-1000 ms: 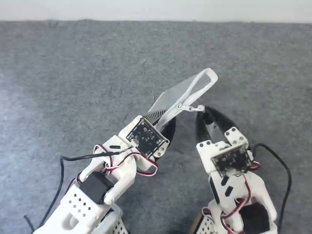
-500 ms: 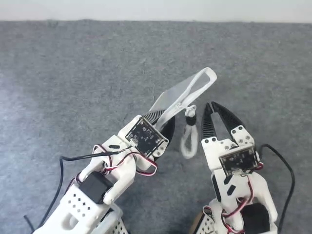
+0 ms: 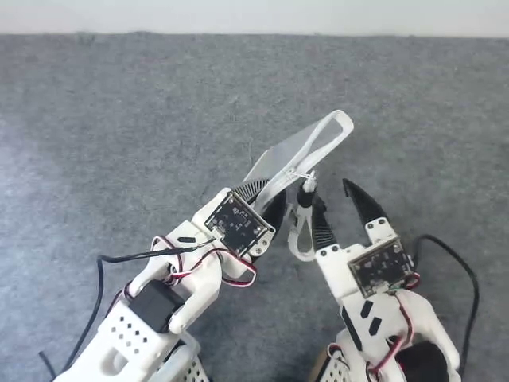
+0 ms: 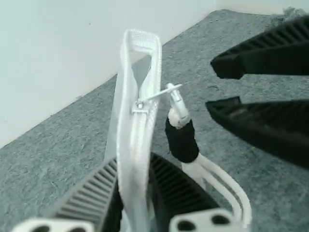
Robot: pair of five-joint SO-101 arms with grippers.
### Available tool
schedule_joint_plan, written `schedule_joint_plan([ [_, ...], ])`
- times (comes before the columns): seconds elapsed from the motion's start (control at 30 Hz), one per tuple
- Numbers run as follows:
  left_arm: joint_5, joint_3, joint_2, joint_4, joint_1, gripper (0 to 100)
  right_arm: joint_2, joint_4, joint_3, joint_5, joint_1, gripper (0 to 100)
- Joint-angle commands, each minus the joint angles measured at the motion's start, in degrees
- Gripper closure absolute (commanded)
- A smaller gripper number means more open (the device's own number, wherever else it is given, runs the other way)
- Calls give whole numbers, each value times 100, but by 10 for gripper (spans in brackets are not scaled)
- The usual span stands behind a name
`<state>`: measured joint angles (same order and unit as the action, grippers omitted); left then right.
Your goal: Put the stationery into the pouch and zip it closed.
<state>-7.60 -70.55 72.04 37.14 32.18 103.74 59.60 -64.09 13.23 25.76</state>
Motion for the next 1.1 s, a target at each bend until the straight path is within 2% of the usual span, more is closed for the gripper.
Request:
schedule_joint_plan([
  [0.0, 62, 127, 9, 105, -79, 991, -136, 22, 229, -97, 286, 815],
  [0.13, 62, 127, 9, 105, -79, 991, -136, -57, 167, -105, 470, 805],
  [0.4, 62, 127, 9, 105, -79, 991, -136, -1033, -563, -105, 549, 805],
  [0.57, 62, 127, 9, 105, -79, 991, -136, -1244, -615, -105, 541, 864],
  [0.73, 62, 119, 9, 105, -79, 991, -136, -1657, -914, -70, 532, 875],
  [1.07, 62, 75, 9, 105, -79, 991, -136, -1798, -985, -105, 57, 877],
])
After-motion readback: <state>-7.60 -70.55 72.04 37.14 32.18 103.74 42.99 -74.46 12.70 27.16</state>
